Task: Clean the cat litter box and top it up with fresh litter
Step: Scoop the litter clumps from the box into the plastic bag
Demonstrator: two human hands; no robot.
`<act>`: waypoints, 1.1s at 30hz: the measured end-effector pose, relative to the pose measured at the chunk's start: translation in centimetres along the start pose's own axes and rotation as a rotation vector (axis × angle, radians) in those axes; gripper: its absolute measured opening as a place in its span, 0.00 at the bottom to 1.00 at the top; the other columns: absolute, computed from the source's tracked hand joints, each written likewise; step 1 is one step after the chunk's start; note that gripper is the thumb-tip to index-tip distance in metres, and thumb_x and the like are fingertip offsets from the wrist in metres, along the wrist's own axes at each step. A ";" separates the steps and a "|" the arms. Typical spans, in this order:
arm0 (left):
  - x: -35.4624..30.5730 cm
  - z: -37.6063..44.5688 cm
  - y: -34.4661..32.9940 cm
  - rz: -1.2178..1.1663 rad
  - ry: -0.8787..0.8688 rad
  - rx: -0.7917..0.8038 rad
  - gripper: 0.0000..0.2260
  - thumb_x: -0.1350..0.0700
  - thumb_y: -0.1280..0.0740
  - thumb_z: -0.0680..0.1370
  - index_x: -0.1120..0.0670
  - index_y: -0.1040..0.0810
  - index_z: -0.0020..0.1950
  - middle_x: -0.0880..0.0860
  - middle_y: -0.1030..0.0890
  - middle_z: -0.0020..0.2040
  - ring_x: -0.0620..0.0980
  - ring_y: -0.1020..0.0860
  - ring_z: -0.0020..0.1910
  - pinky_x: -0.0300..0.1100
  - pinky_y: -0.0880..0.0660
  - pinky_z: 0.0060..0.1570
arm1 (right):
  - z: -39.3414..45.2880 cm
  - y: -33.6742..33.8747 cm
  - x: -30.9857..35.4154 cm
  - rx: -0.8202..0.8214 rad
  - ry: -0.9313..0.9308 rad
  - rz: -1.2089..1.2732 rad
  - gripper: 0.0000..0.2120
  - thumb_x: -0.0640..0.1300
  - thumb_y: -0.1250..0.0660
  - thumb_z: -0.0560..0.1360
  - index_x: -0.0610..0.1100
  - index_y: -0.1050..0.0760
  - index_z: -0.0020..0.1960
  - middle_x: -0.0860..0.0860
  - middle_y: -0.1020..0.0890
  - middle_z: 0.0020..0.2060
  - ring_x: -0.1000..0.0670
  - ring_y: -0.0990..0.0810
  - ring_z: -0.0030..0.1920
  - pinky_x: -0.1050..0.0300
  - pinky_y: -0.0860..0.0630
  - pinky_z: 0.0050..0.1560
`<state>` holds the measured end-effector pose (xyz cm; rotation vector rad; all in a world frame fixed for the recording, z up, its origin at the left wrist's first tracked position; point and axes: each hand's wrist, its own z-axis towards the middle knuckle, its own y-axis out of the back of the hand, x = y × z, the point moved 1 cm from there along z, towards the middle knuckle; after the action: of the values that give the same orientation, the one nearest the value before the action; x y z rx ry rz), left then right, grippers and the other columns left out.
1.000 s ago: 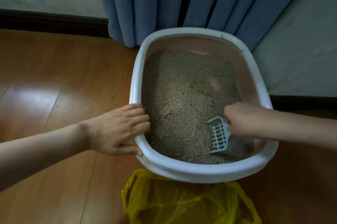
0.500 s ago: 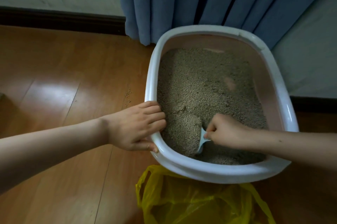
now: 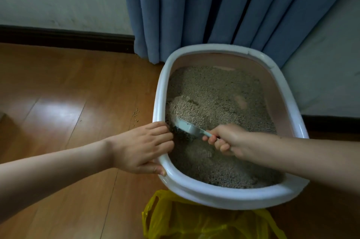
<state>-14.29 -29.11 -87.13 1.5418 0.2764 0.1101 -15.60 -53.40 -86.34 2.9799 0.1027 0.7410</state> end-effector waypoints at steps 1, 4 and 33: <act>0.0 0.0 0.0 0.006 0.001 -0.003 0.21 0.37 0.45 0.81 0.54 0.27 0.53 0.52 0.26 0.49 0.53 0.28 0.50 0.53 0.33 0.65 | 0.2 0.4 0.4 0.013 -0.021 0.068 0.13 0.38 0.45 0.81 0.37 0.26 0.43 0.52 0.32 0.22 0.59 0.41 0.16 0.69 0.46 0.13; 0.2 0.0 0.1 0.011 -0.008 -0.010 0.20 0.37 0.45 0.81 0.53 0.28 0.52 0.51 0.26 0.49 0.52 0.28 0.49 0.52 0.33 0.65 | 0.5 2.5 1.2 0.112 -0.144 0.270 0.12 0.37 0.48 0.81 0.38 0.28 0.44 0.52 0.33 0.22 0.59 0.41 0.15 0.69 0.45 0.12; 2.5 1.8 0.2 -0.147 0.004 -0.013 0.17 0.42 0.47 0.82 0.51 0.26 0.46 0.47 0.27 0.45 0.50 0.31 0.47 0.42 0.38 0.62 | 0.1 13.5 8.3 -0.538 0.424 -1.806 0.09 0.45 0.35 0.75 0.43 0.24 0.37 0.52 0.27 0.29 0.52 0.29 0.29 0.61 0.37 0.27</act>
<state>-11.41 -30.24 -87.15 1.5030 0.3905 -0.0007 -7.56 -66.11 -81.41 1.1874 1.7925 0.7343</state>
